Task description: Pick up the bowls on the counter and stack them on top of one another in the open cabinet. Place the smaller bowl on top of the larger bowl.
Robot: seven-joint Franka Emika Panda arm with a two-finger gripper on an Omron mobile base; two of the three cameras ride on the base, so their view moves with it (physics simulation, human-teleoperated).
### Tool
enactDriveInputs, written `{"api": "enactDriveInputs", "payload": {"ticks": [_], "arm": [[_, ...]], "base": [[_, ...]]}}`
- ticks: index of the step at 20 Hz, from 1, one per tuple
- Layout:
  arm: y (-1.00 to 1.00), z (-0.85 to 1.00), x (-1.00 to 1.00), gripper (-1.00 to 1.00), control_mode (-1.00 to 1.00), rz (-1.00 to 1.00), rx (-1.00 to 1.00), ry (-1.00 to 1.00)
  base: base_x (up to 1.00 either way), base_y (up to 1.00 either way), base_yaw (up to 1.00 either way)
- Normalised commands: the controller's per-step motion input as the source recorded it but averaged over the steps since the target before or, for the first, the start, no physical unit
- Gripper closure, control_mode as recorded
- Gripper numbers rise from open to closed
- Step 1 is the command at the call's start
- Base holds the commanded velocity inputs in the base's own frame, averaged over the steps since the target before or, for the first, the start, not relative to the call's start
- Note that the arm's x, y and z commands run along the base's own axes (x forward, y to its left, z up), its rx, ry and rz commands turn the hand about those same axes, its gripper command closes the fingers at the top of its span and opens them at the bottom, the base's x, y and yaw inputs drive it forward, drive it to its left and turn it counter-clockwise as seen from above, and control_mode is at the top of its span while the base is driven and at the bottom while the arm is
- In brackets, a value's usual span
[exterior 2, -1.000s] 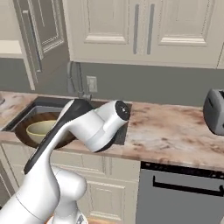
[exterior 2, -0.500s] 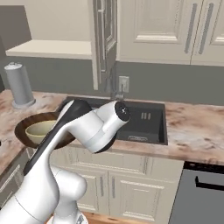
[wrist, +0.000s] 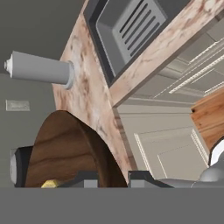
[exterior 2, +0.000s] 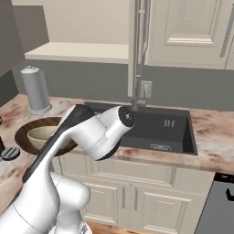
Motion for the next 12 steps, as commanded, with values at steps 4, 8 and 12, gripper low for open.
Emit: {"api": "enactDriveInputs", "payload": {"ticks": [4,8,12], "arm": [[0.0,0.0,0.0,1.0,1.0,0.0,0.0,0.0],[0.0,0.0,0.0,1.0,1.0,0.0,0.0,0.0],[0.0,0.0,0.0,1.0,1.0,0.0,0.0,0.0]], "base": [[-0.02,0.2,-0.02],[0.03,0.06,0.0],[0.33,0.37,-0.02]]}}
